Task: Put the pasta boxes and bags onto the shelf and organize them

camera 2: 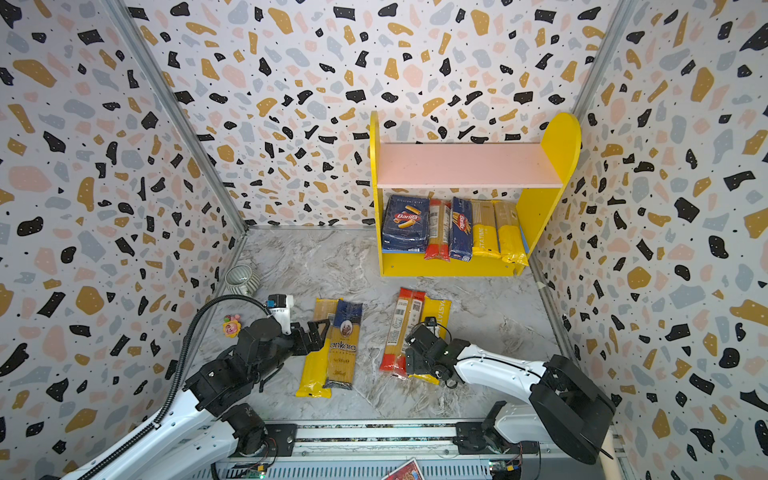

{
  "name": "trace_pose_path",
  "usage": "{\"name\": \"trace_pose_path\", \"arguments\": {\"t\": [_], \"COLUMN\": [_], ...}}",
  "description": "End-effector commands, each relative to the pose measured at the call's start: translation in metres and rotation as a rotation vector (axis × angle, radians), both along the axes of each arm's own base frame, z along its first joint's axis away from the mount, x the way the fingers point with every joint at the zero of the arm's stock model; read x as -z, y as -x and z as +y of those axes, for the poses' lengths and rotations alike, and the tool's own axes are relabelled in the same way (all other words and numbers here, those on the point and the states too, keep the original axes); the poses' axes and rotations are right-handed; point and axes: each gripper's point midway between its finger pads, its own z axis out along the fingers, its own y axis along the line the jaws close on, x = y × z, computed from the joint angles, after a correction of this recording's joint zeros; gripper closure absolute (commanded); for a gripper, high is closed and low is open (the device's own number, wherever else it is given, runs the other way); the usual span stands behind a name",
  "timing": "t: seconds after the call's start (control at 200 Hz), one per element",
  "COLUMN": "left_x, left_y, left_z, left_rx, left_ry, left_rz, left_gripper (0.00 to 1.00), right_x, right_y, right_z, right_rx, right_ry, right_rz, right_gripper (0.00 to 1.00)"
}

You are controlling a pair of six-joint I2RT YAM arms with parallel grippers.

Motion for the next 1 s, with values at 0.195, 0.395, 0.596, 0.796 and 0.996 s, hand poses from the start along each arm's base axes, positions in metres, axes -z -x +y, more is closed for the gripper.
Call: {"name": "trace_pose_path", "arguments": {"t": [0.195, 0.395, 0.596, 0.796, 0.996], "left_x": [-0.022, -0.023, -0.023, -0.021, -0.019], "left_y": [-0.006, -0.009, -0.009, -0.004, -0.003], "left_z": [-0.003, -0.005, -0.006, 0.001, 0.002], "left_rx": [0.006, 0.006, 0.011, 0.003, 0.007], "left_ry": [-0.003, -0.004, -0.002, -0.020, -0.039], "left_rz": [-0.038, -0.036, -0.035, -0.039, -0.042], "left_gripper": [0.00, 0.00, 0.00, 0.01, 0.00], "right_x": [0.032, 0.037, 0.041, 0.038, 0.040], "right_y": [0.022, 0.022, 0.028, 0.033, 0.030], "right_z": [-0.005, -0.005, -0.009, -0.015, -0.024], "right_rx": [-0.007, -0.018, -0.009, 0.020, 0.044], "right_ry": [0.012, 0.031, 0.033, 0.015, 0.082], "right_rz": [0.111, 0.123, 0.146, 0.144, 0.139], "right_gripper": [0.01, 0.01, 0.01, 0.01, 0.01]}}
